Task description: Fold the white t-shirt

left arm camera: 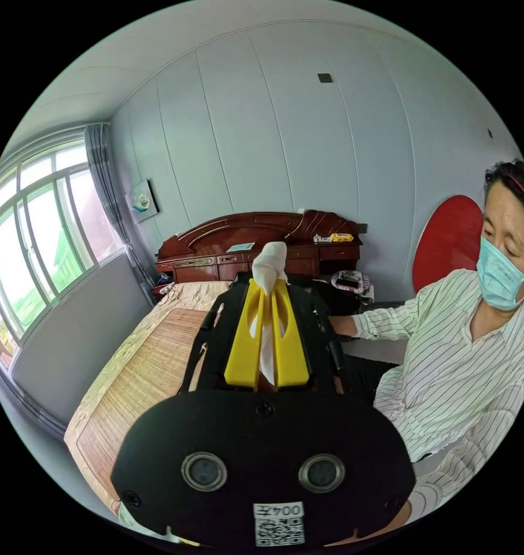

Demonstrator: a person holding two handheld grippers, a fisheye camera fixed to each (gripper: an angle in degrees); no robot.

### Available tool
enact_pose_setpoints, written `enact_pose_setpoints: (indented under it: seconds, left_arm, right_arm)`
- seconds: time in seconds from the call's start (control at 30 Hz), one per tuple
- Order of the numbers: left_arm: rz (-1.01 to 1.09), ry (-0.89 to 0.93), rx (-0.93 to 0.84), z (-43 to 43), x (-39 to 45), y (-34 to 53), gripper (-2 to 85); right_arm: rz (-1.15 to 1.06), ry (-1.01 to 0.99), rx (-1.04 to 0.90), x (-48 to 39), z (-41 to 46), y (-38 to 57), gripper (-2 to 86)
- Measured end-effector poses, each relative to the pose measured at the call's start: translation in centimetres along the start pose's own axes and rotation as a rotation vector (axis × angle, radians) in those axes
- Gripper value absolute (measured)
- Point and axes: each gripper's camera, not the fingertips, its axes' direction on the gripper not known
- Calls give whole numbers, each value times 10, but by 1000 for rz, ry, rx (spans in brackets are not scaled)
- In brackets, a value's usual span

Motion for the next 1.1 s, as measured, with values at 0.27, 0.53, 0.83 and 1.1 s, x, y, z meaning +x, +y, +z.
enact_pose_setpoints:
  seconds: [0.27,0.53,0.83,1.1]
  left_arm:
    - [-6,-6,71,-51,1,-10,32]
    - [-55,-54,66,-88,-4,12,32]
    - [-225,-247,140,-175,-20,68,32]
    - [-306,-522,279,-265,22,104,36]
  right_arm:
    - [-50,-5,1,-7,45,24,211]
    - [-24,-226,-79,-23,81,21,6]
    - [-11,120,137,-78,-17,-49,-8]
    - [-290,497,345,-261,-73,-127,-9]
